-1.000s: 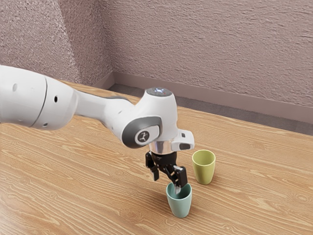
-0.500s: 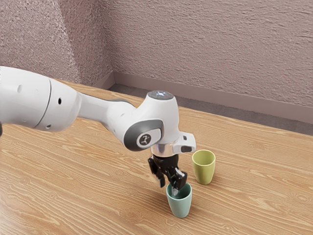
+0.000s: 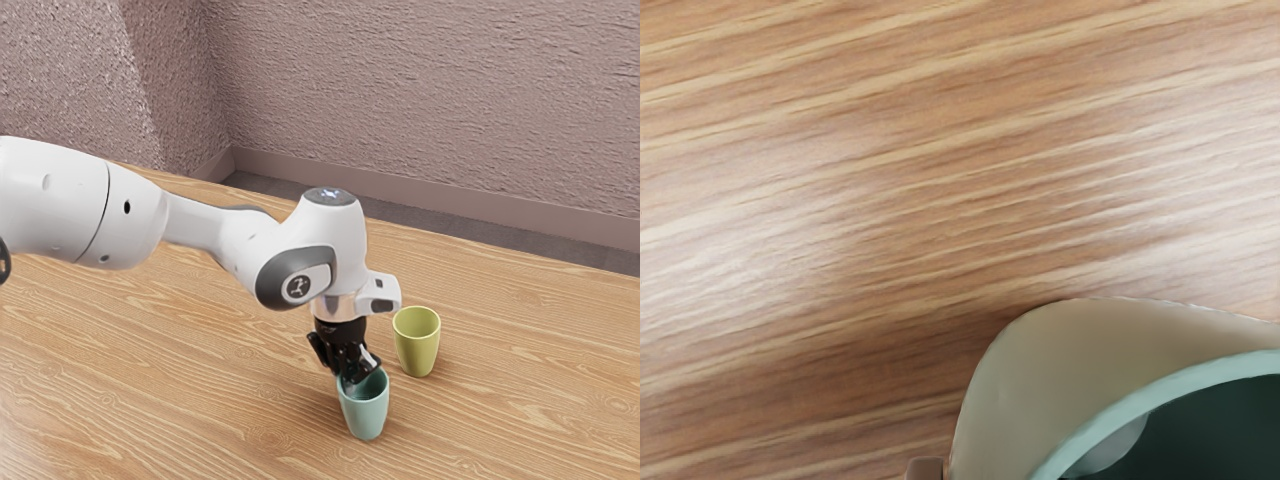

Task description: Place the left cup onto the right cup

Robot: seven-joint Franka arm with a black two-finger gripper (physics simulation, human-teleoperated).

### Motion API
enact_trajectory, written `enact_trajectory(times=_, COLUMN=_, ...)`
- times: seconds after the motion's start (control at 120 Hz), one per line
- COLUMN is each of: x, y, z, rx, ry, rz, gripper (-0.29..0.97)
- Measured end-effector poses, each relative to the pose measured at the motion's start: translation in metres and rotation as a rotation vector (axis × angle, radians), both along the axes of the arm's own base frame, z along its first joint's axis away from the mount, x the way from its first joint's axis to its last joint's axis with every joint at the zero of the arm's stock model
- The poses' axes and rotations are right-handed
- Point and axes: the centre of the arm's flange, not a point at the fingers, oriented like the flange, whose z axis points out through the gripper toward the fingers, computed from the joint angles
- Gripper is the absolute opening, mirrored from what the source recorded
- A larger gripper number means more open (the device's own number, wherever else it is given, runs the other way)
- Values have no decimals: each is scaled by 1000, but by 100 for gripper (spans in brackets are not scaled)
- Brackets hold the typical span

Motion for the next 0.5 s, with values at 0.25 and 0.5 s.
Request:
enact_trajectory(times=0.25, x=5, y=1, z=23, rx=-3, ry=-45, rz=6, gripper=-10)
enact_trajectory(times=0.5, x=20, y=19, z=55, rx=0, ry=-90, rz=44, gripper=-10)
